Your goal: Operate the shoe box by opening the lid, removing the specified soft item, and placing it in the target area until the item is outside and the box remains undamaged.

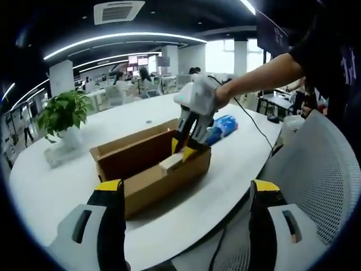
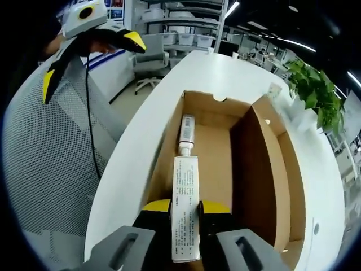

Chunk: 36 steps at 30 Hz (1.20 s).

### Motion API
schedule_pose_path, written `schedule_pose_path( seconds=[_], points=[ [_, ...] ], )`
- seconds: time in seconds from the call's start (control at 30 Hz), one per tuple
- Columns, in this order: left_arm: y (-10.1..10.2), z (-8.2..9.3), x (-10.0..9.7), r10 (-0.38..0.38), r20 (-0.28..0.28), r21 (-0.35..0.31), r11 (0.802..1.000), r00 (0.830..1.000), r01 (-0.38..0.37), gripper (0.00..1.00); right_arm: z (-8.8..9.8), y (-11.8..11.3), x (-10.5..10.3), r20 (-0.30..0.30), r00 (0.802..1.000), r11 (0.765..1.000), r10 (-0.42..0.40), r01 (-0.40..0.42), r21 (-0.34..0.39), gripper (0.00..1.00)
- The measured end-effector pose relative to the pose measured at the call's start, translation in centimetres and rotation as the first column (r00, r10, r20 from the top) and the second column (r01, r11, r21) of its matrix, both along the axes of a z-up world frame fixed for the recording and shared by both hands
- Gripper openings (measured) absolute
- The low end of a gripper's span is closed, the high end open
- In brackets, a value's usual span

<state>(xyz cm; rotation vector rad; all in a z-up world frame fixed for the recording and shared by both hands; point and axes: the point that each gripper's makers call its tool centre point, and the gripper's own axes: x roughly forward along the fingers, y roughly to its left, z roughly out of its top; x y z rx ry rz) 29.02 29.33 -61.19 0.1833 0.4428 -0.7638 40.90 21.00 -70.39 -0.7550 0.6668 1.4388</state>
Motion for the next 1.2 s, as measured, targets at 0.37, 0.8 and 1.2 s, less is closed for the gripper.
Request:
schedule_pose_path(
  seconds=[0.37, 0.8, 1.2],
  points=[
    [-0.1, -0.1, -0.2, -0.015, -0.002, 0.005, 1.000, 1.000, 0.015, 0.89, 5.2, -0.8, 0.8, 0.025, 1.000, 0.998, -0.007, 0.005, 0.057, 0.13],
    [0.0, -0.2, -0.2, -0.020, -0.001, 0.007, 1.000, 1.000, 0.020, 0.89, 8.2, -3.9, 1.8, 0.074, 0.997, 0.998, -0.006, 0.001, 0.056, 0.13],
    [-0.1, -0.3, -0.3, -0.024, -0.009, 0.005, 1.000, 1.000, 0.024, 0.89, 9.4, -8.4, 2.9, 0.097, 0.995, 0.998, -0.033, 0.028, 0.048, 0.13]
  ],
)
